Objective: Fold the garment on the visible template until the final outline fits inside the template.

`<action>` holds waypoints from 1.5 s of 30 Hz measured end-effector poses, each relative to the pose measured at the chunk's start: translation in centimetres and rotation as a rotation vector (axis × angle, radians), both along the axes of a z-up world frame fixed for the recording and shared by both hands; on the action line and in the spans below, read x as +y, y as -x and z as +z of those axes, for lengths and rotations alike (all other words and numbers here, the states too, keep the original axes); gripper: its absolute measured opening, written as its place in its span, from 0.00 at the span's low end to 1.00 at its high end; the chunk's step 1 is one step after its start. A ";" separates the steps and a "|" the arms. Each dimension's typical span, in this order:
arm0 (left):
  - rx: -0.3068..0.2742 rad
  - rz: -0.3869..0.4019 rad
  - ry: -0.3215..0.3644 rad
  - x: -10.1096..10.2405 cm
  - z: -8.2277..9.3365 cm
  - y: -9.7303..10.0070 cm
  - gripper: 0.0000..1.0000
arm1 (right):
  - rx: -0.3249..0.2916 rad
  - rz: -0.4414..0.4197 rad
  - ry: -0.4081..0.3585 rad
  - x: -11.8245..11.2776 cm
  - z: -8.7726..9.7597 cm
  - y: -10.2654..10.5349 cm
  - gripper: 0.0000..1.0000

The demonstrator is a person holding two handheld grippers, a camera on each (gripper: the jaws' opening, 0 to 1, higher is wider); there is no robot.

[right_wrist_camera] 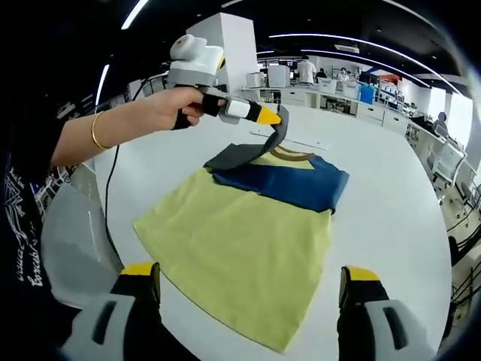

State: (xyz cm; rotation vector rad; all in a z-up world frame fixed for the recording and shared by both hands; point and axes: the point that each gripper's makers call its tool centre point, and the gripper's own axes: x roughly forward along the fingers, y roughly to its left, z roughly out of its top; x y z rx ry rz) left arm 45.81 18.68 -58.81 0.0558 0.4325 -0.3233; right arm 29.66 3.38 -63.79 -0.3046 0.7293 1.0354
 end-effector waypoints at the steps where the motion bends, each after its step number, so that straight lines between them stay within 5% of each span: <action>1: 0.002 -0.004 0.000 -0.2 -0.2 0.0 0.00 | 0.002 0.000 0.000 0.0 -0.1 0.0 0.99; 29: 0.155 -0.151 -0.005 -5.6 -9.5 -0.5 0.00 | 0.036 -0.034 0.015 -1.2 -1.9 -1.0 0.99; 45: 0.201 -0.172 -0.005 -6.3 -12.1 -1.1 0.00 | 0.057 -0.030 0.017 -1.2 -2.9 -1.2 0.99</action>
